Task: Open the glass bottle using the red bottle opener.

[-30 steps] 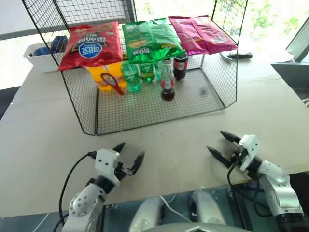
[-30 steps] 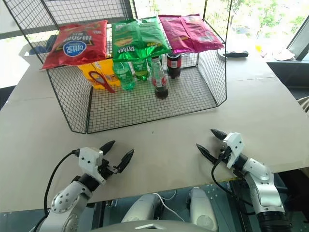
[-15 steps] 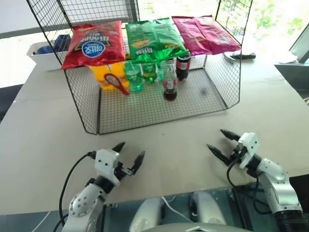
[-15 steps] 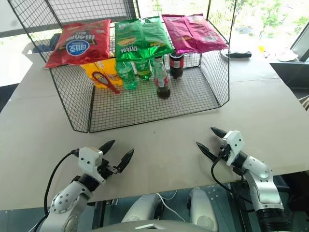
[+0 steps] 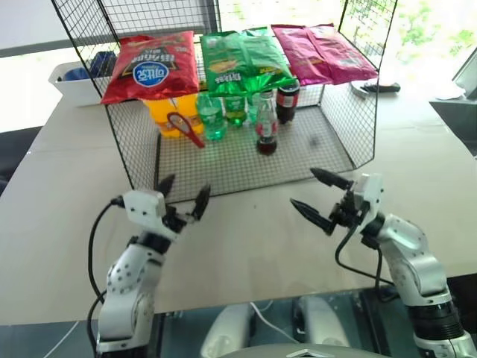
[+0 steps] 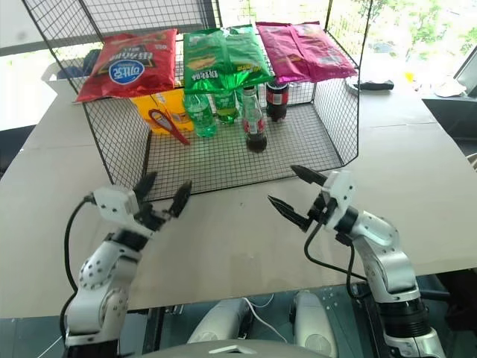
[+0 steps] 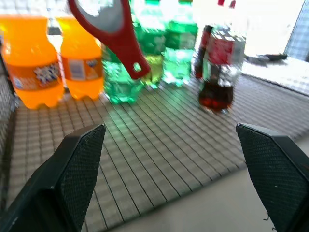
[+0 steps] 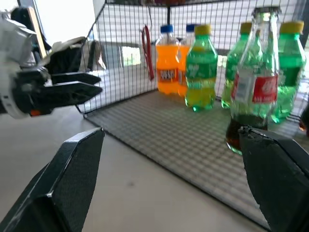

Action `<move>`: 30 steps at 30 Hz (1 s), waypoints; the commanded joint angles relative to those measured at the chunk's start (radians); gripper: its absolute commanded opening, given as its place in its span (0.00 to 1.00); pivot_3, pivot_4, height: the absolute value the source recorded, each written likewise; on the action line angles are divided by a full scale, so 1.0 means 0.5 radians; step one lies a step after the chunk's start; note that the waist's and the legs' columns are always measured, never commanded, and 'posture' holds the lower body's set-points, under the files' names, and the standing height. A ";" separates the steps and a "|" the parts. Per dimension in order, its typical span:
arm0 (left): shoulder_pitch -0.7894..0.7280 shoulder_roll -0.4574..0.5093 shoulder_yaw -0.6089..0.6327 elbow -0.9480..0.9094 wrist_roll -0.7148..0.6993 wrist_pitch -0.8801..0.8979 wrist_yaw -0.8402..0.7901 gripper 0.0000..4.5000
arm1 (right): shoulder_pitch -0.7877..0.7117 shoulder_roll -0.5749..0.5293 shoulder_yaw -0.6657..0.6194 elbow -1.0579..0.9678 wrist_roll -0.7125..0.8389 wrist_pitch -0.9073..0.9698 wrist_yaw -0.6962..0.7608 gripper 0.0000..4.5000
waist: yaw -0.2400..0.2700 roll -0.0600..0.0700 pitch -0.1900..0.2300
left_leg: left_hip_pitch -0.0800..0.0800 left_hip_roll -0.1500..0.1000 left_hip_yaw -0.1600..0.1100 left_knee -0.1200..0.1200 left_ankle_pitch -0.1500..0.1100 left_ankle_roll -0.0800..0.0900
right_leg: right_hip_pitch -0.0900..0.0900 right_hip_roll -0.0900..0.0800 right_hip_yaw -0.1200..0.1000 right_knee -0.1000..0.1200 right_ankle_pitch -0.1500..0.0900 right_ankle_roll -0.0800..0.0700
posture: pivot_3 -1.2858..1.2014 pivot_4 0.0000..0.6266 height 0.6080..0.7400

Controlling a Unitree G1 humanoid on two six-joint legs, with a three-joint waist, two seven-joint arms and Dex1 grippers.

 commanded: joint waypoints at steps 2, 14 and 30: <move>-0.237 -0.004 0.082 0.139 -0.008 -0.015 0.092 1.00 | -0.104 0.034 0.032 -0.199 0.080 0.118 -0.078 1.00 | -0.003 0.000 0.000 | 0.000 -0.002 0.000 0.000 0.000 0.000 | 0.000 -0.001 0.000 0.000 0.000 0.000 | 0.52 0.24 0.96; -0.683 0.029 0.154 0.526 0.001 -0.071 0.114 1.00 | -0.203 0.064 0.069 -0.260 0.101 0.212 -0.146 1.00 | -0.006 -0.002 -0.001 | -0.015 -0.003 0.001 0.008 0.000 0.000 | -0.017 0.000 -0.001 0.006 0.002 -0.003 | 0.52 0.24 0.96; -0.952 -0.038 0.119 0.841 0.040 -0.224 0.087 0.81 | -0.195 0.077 0.089 -0.256 0.070 0.201 -0.156 1.00 | -0.008 -0.002 -0.001 | -0.026 -0.004 -0.004 0.030 0.000 0.000 | -0.019 0.000 -0.006 0.015 0.006 -0.007 | 0.52 0.24 0.96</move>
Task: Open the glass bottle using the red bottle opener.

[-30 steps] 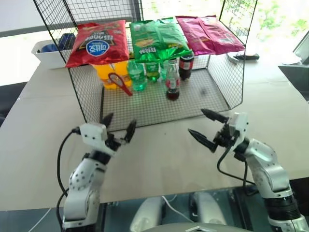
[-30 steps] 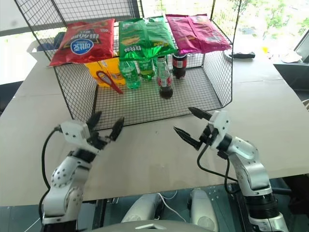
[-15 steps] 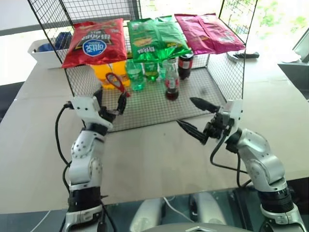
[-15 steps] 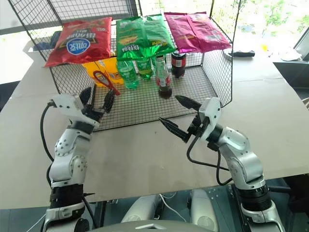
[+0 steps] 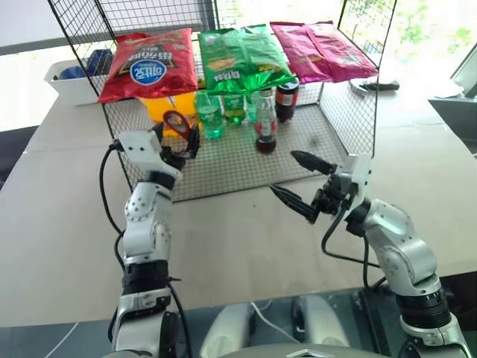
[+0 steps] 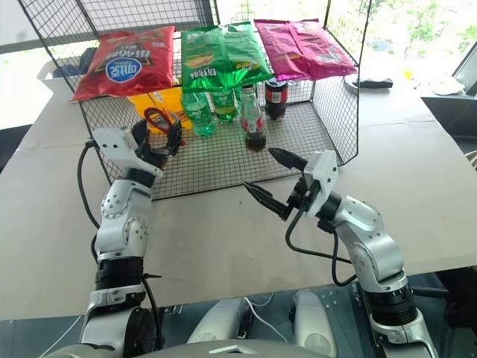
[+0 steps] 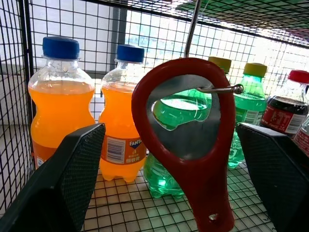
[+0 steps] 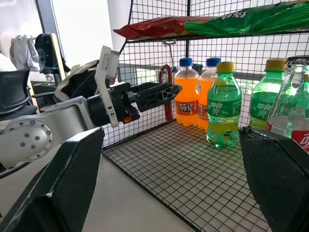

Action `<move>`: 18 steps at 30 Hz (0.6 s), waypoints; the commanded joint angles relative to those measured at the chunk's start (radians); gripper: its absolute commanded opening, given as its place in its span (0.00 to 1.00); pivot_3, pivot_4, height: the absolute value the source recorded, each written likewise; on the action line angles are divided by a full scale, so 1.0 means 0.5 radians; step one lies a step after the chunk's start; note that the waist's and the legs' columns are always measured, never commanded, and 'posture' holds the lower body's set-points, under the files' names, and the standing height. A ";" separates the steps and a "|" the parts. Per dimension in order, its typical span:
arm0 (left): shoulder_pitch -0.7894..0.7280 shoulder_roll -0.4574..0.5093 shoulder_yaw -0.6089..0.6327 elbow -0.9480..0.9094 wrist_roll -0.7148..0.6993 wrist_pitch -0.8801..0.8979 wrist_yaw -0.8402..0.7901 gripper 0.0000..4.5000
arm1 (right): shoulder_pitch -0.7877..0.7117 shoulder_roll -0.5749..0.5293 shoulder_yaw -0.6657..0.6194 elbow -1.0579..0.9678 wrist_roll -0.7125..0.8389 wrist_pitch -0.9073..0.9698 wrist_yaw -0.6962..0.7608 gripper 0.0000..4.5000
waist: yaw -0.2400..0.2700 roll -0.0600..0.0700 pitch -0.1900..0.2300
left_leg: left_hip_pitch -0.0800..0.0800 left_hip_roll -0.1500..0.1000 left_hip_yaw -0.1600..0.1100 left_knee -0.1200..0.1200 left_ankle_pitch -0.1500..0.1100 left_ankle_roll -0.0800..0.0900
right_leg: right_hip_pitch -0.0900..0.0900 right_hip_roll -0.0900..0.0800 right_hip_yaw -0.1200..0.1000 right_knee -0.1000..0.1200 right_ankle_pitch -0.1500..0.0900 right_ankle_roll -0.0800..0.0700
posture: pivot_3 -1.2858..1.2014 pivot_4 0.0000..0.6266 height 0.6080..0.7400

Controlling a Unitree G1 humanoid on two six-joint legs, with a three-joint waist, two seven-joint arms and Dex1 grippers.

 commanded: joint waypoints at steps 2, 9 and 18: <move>-0.040 0.007 0.000 -0.022 -0.008 -0.066 -0.030 0.61 | -0.020 0.008 -0.004 -0.080 0.007 -0.032 -0.006 1.00 | 0.000 0.000 0.000 | 0.000 0.000 0.000 0.000 0.000 0.000 | 0.000 0.000 0.000 0.000 0.000 0.000 | 0.52 0.24 0.96; -0.016 0.007 0.005 -0.033 -0.017 -0.072 -0.044 0.02 | -0.022 0.021 0.008 -0.067 -0.007 -0.043 -0.006 1.00 | 0.000 0.001 -0.002 | 0.001 0.000 0.000 0.000 0.000 0.000 | 0.000 0.000 0.000 0.001 0.000 0.000 | 0.52 0.24 0.96; 0.032 0.090 -0.115 -0.047 0.264 -0.208 -0.016 0.02 | -0.002 0.023 0.019 -0.070 -0.021 -0.051 -0.013 1.00 | -0.001 0.001 -0.003 | 0.000 0.000 0.000 0.001 0.000 0.000 | 0.000 0.000 0.000 0.001 0.000 -0.001 | 0.52 0.24 0.96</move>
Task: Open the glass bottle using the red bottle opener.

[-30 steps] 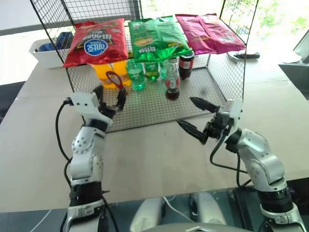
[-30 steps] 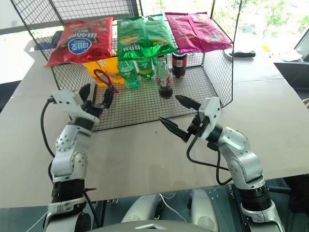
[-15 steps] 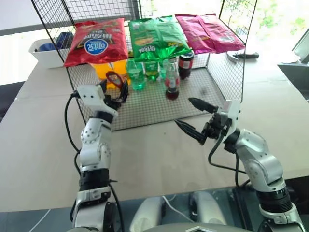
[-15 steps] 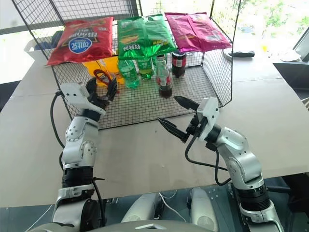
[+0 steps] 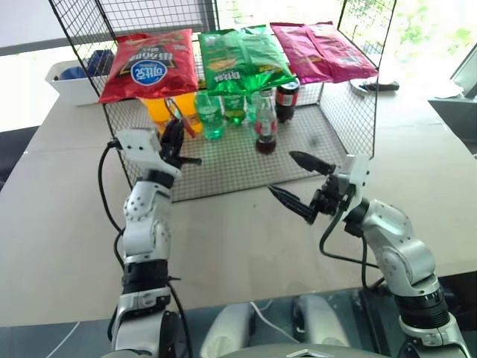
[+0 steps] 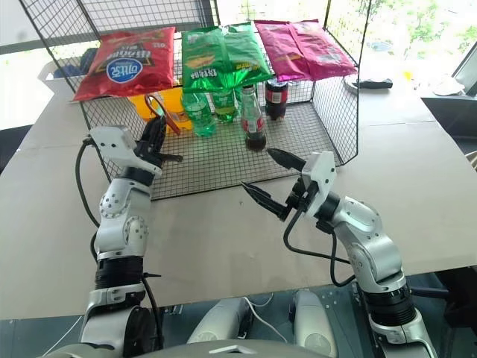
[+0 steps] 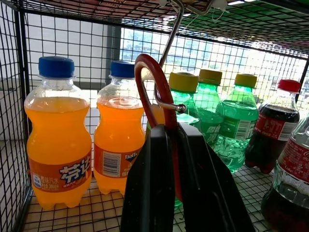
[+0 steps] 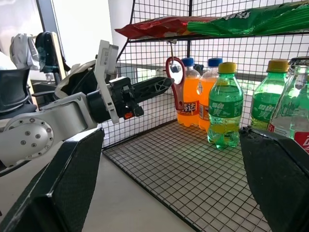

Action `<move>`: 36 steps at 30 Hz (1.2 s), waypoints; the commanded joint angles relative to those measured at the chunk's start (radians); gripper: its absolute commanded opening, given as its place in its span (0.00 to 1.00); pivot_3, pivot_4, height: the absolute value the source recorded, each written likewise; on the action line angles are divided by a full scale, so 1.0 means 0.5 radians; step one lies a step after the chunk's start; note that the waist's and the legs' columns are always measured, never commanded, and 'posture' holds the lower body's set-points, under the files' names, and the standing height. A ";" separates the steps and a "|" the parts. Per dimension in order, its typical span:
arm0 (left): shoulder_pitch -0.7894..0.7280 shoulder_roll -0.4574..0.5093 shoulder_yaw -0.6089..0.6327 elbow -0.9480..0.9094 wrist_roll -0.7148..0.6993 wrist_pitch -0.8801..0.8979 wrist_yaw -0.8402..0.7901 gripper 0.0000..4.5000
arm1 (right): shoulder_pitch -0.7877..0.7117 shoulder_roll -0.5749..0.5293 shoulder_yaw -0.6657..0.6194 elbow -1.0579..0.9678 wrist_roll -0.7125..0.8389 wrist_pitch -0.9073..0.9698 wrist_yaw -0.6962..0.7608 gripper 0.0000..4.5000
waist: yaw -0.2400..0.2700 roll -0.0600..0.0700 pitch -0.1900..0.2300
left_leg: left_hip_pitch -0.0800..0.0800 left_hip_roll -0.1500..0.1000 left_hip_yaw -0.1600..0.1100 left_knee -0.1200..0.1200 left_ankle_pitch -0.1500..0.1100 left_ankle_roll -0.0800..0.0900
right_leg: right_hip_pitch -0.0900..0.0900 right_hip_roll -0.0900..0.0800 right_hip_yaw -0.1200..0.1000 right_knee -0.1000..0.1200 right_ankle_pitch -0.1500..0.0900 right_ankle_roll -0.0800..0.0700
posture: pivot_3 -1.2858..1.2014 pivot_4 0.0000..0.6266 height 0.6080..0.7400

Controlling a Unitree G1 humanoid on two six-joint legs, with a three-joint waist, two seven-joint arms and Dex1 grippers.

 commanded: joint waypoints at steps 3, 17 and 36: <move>0.055 0.087 -0.147 -0.035 0.423 -0.214 0.128 0.02 | -0.005 0.013 0.000 -0.064 0.002 -0.036 -0.010 1.00 | 0.004 0.000 0.000 | 0.000 -0.001 0.000 0.000 0.000 0.000 | 0.000 0.000 0.000 0.000 0.000 0.000 | 0.52 0.24 0.96; 0.131 0.258 -0.390 -0.099 1.501 -0.310 0.773 0.02 | 0.019 -0.012 -0.008 -0.089 -0.009 -0.028 -0.020 1.00 | 0.003 0.000 0.000 | 0.000 -0.005 -0.002 0.000 0.000 0.000 | 0.000 -0.001 -0.001 0.001 0.000 0.001 | 0.52 0.24 0.96; 0.388 0.455 -0.440 -0.506 2.007 -0.343 0.978 0.02 | 0.049 -0.014 -0.018 -0.064 -0.025 -0.054 -0.019 1.00 | 0.002 0.001 -0.001 | -0.001 -0.004 -0.002 0.000 0.000 0.000 | -0.001 -0.002 -0.001 0.002 0.000 0.001 | 0.52 0.24 0.96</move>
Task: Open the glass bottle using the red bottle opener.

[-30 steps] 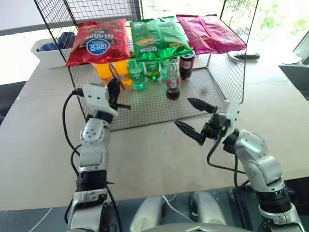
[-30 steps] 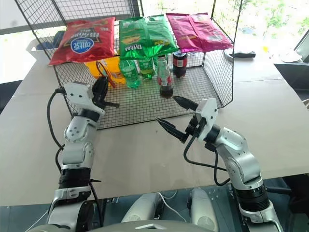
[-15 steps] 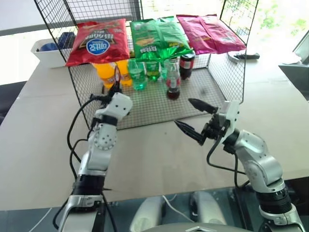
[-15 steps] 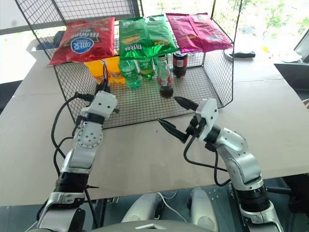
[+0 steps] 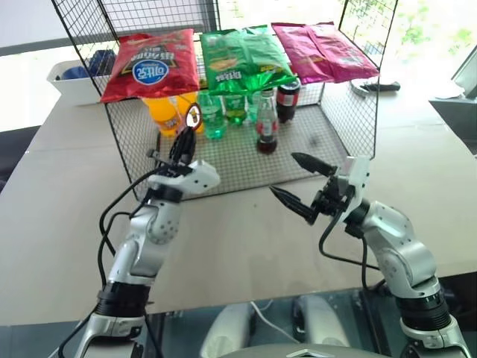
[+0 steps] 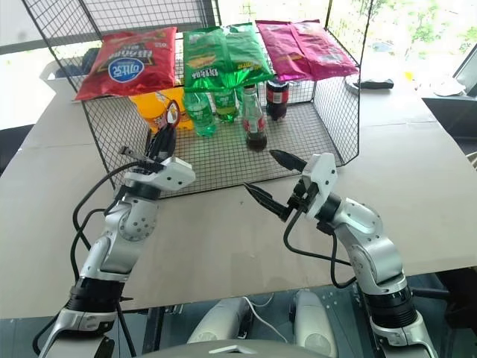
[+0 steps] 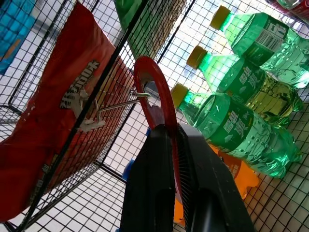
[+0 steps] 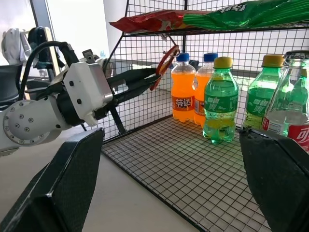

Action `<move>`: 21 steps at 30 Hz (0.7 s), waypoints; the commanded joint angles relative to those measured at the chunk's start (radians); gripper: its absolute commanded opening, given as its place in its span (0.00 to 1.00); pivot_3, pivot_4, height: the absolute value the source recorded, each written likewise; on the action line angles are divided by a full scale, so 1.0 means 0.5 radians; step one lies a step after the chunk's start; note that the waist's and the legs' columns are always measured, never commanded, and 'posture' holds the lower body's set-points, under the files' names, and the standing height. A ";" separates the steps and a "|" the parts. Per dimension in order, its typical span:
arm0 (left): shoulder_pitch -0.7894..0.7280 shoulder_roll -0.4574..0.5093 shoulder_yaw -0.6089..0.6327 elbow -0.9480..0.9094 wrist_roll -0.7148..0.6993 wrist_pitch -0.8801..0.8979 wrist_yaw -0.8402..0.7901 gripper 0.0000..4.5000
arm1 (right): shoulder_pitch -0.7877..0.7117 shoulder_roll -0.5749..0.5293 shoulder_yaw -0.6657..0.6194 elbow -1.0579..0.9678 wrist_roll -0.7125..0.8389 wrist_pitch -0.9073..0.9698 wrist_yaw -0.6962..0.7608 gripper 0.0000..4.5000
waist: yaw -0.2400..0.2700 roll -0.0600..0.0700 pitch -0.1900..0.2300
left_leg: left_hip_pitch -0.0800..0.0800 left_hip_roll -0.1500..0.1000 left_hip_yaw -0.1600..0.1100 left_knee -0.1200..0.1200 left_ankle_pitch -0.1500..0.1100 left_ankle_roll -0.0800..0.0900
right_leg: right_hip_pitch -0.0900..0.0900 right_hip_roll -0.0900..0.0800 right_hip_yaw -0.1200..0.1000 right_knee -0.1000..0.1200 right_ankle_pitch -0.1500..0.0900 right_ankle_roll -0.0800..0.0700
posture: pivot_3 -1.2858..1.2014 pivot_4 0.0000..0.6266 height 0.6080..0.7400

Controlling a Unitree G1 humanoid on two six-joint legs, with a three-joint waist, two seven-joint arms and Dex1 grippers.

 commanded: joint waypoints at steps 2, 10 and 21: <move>0.042 0.021 0.096 -0.212 0.074 -0.002 0.112 0.02 | 0.026 -0.005 -0.018 -0.060 0.001 -0.053 0.007 1.00 | 0.000 0.000 0.000 | 0.000 0.000 0.000 0.000 0.000 0.000 | 0.000 0.000 0.000 0.000 0.000 0.000 | 0.52 0.24 0.96; 0.087 0.006 0.193 -0.275 0.143 0.071 0.217 0.02 | 0.052 0.003 -0.008 -0.037 -0.021 -0.083 0.010 1.00 | 0.000 0.000 0.000 | 0.000 0.000 0.001 0.000 0.000 0.000 | 0.000 0.000 0.000 0.001 0.000 0.000 | 0.52 0.24 0.96; 0.116 -0.032 0.008 -0.267 -0.942 -0.166 -0.573 0.02 | 0.017 -0.007 -0.018 0.030 -0.087 -0.108 0.007 1.00 | -0.005 0.000 -0.001 | 0.000 0.000 0.001 0.002 0.000 0.000 | 0.000 -0.002 0.000 0.001 0.000 0.000 | 0.52 0.24 0.96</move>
